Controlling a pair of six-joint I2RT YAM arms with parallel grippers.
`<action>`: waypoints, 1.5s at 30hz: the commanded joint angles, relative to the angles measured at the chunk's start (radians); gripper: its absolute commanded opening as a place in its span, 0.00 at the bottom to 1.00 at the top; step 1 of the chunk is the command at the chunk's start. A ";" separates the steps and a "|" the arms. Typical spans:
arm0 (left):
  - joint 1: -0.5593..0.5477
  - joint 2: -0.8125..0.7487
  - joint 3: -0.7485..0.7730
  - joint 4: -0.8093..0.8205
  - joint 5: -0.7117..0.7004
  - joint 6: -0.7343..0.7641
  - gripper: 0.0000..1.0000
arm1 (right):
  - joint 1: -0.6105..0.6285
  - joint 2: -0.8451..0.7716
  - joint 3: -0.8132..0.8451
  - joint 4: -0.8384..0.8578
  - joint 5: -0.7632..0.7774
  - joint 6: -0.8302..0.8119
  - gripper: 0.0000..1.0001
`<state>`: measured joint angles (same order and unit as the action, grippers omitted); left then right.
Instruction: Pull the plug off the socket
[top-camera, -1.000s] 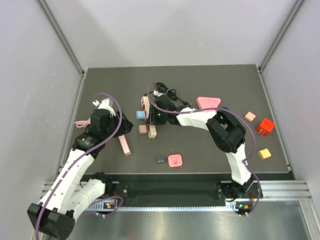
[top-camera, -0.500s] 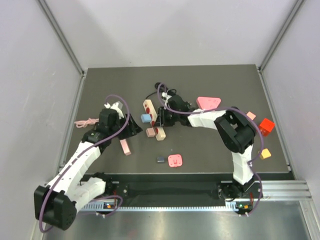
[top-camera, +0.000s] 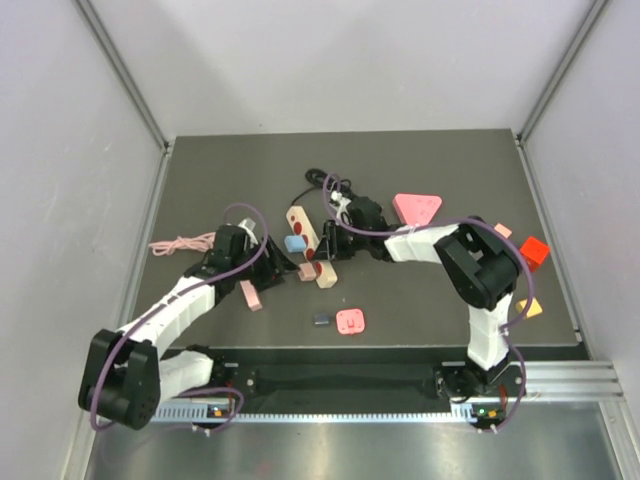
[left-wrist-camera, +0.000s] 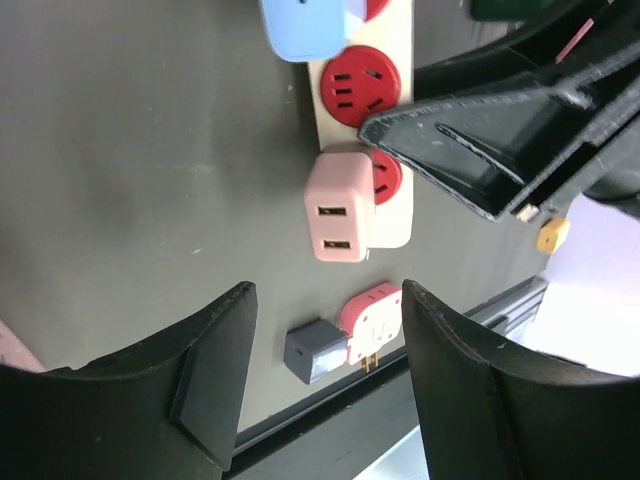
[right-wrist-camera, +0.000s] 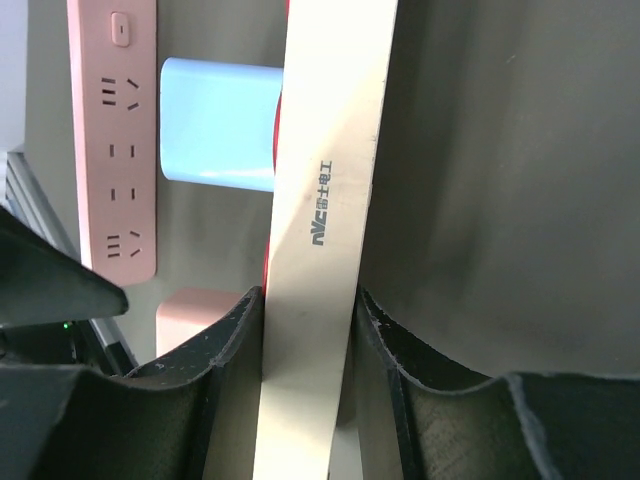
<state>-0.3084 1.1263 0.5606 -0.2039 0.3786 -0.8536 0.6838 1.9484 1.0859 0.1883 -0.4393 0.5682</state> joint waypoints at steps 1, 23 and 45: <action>0.002 0.016 -0.021 0.130 0.013 -0.087 0.65 | -0.007 -0.039 -0.033 0.072 -0.016 -0.057 0.00; -0.080 0.131 -0.031 0.248 -0.073 -0.214 0.60 | -0.006 -0.031 -0.109 0.235 -0.024 -0.048 0.00; -0.133 0.297 0.050 0.307 -0.080 -0.191 0.13 | 0.000 -0.040 -0.109 0.212 0.027 -0.085 0.00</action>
<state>-0.4385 1.4040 0.5690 0.0669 0.3233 -1.0817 0.6773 1.9343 0.9878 0.3790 -0.4419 0.5751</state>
